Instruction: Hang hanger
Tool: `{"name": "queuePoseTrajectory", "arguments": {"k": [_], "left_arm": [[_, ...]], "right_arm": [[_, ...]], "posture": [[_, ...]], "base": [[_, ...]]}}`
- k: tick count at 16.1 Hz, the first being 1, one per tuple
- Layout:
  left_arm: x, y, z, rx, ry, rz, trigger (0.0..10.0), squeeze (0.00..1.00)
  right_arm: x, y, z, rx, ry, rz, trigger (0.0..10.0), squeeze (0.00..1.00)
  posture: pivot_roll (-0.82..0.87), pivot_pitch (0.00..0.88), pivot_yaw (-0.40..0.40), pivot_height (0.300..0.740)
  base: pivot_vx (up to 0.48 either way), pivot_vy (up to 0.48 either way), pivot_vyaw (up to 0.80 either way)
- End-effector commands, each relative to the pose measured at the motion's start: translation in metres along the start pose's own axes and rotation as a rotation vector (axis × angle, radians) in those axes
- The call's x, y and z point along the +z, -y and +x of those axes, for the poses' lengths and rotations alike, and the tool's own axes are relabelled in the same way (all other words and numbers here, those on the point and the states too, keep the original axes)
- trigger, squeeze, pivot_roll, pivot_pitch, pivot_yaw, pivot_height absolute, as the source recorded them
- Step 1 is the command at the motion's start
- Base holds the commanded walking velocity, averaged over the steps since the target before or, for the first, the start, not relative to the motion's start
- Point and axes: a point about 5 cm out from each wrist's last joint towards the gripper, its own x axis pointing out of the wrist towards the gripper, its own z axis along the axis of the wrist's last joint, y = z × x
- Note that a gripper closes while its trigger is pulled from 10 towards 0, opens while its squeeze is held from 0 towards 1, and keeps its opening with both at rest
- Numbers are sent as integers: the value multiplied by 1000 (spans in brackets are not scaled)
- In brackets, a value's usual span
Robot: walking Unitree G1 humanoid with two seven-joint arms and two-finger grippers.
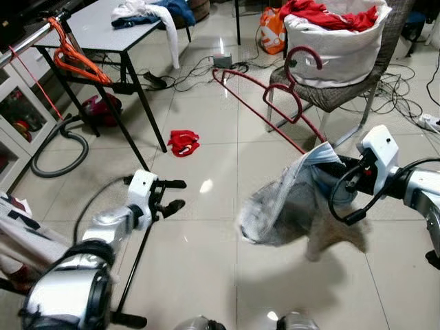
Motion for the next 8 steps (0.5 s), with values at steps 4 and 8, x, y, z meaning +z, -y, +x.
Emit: {"name": "queuePoseTrajectory", "arguments": {"k": [4, 8], "left_arm": [[-16, 5, 4, 51, -77, -180, 10000, 0], [-16, 10, 7, 70, -101, -303, 10000, 0]], "right_arm": [[10, -6, 3, -14, 25, -143, 10000, 0], [12, -19, 12, -37, 51, -203, 10000, 0]], "posture": [[-212, 0, 165, 740], [-220, 0, 177, 740]], "base": [[0, 0, 0], [0, 0, 0]]}}
